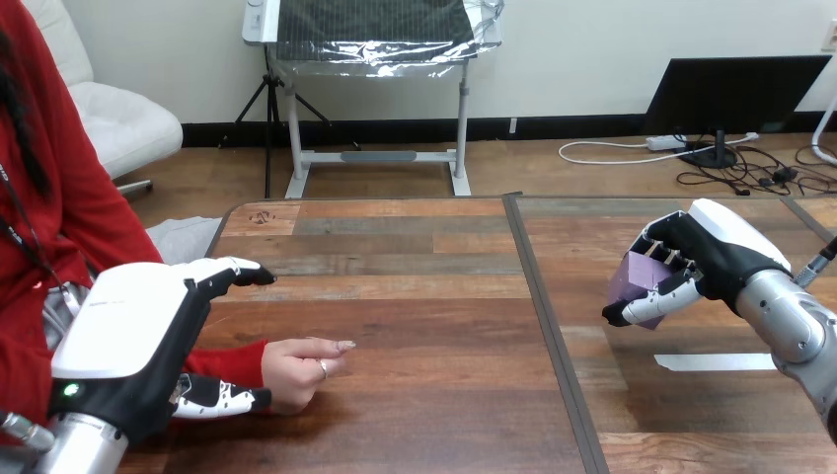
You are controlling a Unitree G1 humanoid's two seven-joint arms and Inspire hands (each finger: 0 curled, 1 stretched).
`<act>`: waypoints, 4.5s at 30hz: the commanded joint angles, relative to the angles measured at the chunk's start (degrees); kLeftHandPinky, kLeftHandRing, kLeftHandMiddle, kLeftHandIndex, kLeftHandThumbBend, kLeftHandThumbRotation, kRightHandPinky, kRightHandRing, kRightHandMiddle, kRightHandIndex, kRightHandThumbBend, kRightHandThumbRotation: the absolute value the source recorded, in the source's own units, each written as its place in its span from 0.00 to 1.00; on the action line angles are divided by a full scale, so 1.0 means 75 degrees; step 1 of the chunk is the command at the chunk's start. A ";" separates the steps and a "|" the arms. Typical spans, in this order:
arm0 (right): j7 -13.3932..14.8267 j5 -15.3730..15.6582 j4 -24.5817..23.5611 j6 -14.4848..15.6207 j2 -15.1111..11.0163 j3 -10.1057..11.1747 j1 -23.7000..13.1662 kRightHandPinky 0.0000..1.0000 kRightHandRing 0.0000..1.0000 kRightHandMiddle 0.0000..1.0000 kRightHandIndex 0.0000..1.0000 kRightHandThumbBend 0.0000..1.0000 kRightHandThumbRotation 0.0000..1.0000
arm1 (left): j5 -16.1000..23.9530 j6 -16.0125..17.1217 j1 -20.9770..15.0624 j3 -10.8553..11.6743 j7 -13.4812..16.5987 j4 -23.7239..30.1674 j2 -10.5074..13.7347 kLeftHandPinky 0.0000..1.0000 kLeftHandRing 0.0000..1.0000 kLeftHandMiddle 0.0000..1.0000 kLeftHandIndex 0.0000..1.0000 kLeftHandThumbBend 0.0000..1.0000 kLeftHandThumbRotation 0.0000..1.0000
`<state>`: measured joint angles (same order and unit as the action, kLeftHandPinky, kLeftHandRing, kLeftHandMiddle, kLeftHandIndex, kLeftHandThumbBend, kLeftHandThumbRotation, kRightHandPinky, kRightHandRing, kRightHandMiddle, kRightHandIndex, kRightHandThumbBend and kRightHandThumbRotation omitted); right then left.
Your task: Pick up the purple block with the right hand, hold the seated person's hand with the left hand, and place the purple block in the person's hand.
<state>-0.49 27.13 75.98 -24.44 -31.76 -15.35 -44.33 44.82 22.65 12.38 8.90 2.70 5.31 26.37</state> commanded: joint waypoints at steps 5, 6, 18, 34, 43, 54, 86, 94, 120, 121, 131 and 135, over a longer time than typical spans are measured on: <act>0.0086 -0.0092 -0.0428 -0.0178 -0.0123 0.0114 -0.0500 0.41 0.43 0.48 0.51 0.80 0.00 | 0.0189 -0.0208 -0.0830 -0.0357 0.0306 -0.0492 0.0356 0.66 0.72 0.75 0.73 1.00 0.06; 0.0102 -0.0080 -0.0424 -0.0170 -0.0122 0.0105 -0.0501 0.41 0.43 0.48 0.51 0.80 0.00 | 0.0191 -0.0252 -0.0864 -0.0389 0.0285 -0.0518 0.0366 0.66 0.72 0.75 0.72 1.00 0.06; 0.0092 -0.0079 -0.0520 -0.0262 -0.0107 0.0097 -0.0496 0.40 0.42 0.47 0.51 0.79 0.00 | 0.0412 -0.0779 -0.1317 -0.0893 -0.0152 -0.0952 0.0694 0.68 0.73 0.75 0.73 1.00 0.18; 0.0071 -0.0129 -0.0606 -0.0325 -0.0079 0.0130 -0.0498 0.40 0.42 0.47 0.50 0.79 0.00 | 0.0480 -0.0993 -0.2013 -0.1540 -0.0316 -0.1832 0.1033 0.71 0.75 0.76 0.75 1.00 0.19; 0.0034 -0.0182 -0.0657 -0.0332 -0.0067 0.0161 -0.0503 0.41 0.42 0.47 0.50 0.79 0.00 | 0.0578 -0.1254 -0.2412 -0.1893 -0.0623 -0.2153 0.1146 0.71 0.75 0.76 0.75 1.00 0.19; 0.0063 -0.0221 -0.0679 -0.0515 -0.0084 0.0196 -0.0494 0.40 0.42 0.47 0.49 0.79 0.00 | 0.0514 -0.1427 -0.2921 -0.2271 -0.1189 -0.2633 0.1232 0.74 0.77 0.78 0.77 1.00 0.21; -0.0059 -0.0364 -0.0749 -0.0525 -0.0129 0.0225 -0.0516 0.39 0.42 0.46 0.49 0.78 0.00 | 0.0452 -0.2236 -0.3793 -0.3089 -0.1966 -0.3482 0.1210 0.69 0.76 0.78 0.75 0.99 0.14; -0.0042 -0.0364 -0.0754 -0.0527 -0.0132 0.0228 -0.0511 0.39 0.41 0.46 0.49 0.78 0.00 | 0.0435 -0.2296 -0.3844 -0.3179 -0.1878 -0.3560 0.1203 0.61 0.70 0.73 0.72 0.99 0.08; 0.0005 -0.0360 -0.0708 -0.0592 -0.0131 0.0229 -0.0502 0.39 0.41 0.46 0.49 0.79 0.00 | 0.0031 -0.2826 -0.4028 -0.3323 -0.2674 -0.3640 0.1142 0.41 0.51 0.56 0.57 0.88 0.00; 0.0001 -0.0364 -0.0710 -0.0598 -0.0130 0.0232 -0.0501 0.39 0.41 0.46 0.49 0.79 0.00 | 0.0005 -0.2833 -0.4028 -0.3328 -0.2680 -0.3636 0.1146 0.40 0.50 0.55 0.57 0.88 0.00; -0.0077 -0.0390 -0.0704 -0.0519 -0.0113 0.0241 -0.0513 0.39 0.41 0.46 0.49 0.78 0.00 | -0.0141 -0.2895 -0.3991 -0.3381 -0.2734 -0.3542 0.1192 0.32 0.39 0.47 0.49 0.86 0.00; -0.0064 -0.0385 -0.0711 -0.0511 -0.0107 0.0238 -0.0511 0.39 0.41 0.46 0.49 0.78 0.00 | -0.0186 -0.2860 -0.3985 -0.3386 -0.2700 -0.3570 0.1205 0.29 0.36 0.44 0.46 0.86 0.00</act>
<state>-1.38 25.34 72.82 -27.81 -31.75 -15.08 -44.34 43.26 1.38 -16.25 -15.20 -17.53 -20.34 34.77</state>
